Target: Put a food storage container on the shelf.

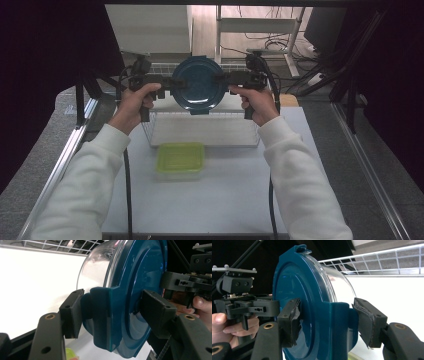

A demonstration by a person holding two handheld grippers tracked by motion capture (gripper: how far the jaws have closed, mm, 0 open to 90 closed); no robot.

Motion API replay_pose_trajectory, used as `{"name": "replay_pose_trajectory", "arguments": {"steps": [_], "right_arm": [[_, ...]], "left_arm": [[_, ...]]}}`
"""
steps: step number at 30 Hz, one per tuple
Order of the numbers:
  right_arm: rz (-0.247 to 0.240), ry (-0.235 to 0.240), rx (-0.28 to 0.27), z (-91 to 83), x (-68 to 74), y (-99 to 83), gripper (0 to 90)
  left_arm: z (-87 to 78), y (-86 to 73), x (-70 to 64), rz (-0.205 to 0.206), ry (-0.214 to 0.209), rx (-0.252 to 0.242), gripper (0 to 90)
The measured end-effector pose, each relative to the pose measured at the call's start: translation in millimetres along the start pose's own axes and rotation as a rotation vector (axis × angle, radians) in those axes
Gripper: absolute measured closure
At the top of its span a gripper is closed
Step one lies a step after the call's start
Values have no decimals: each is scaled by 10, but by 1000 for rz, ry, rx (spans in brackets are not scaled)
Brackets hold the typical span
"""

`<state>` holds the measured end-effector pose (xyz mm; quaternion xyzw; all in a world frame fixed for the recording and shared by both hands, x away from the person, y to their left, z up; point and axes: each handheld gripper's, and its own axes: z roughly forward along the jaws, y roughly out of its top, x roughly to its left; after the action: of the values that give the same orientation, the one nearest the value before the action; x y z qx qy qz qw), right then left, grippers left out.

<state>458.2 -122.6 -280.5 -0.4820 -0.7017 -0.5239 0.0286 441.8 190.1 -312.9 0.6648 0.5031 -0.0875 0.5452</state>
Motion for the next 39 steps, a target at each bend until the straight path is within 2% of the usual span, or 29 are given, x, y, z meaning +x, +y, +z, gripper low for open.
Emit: {"name": "replay_pose_trajectory", "arguments": {"steps": [7, 9, 12, 18, 20, 27, 32, 39], "right_arm": [[18, -13, 10, 57, -91, 26, 398], [44, -12, 2, 88, -139, 39, 401], [57, -13, -3, 110, -161, 56, 401], [101, -10, 15, 167, -260, 93, 388], [127, -8, 27, 196, -313, 96, 378], [174, -3, 32, 229, -386, 95, 373], [236, 14, 40, 255, -483, 68, 364], [269, 34, 38, 278, -565, 57, 362]], "left_arm": [[89, 39, 92, -22, -8, 14, 373], [108, 53, 123, -38, -16, 2, 372], [138, 82, 172, -58, -25, -6, 370], [205, 116, 220, -74, -30, 20, 349], [238, 126, 249, -97, -34, 26, 337], [282, 158, 304, -128, -45, 23, 333], [330, 168, 335, -149, -36, 9, 327], [354, 165, 316, -153, -18, -8, 325]]}}
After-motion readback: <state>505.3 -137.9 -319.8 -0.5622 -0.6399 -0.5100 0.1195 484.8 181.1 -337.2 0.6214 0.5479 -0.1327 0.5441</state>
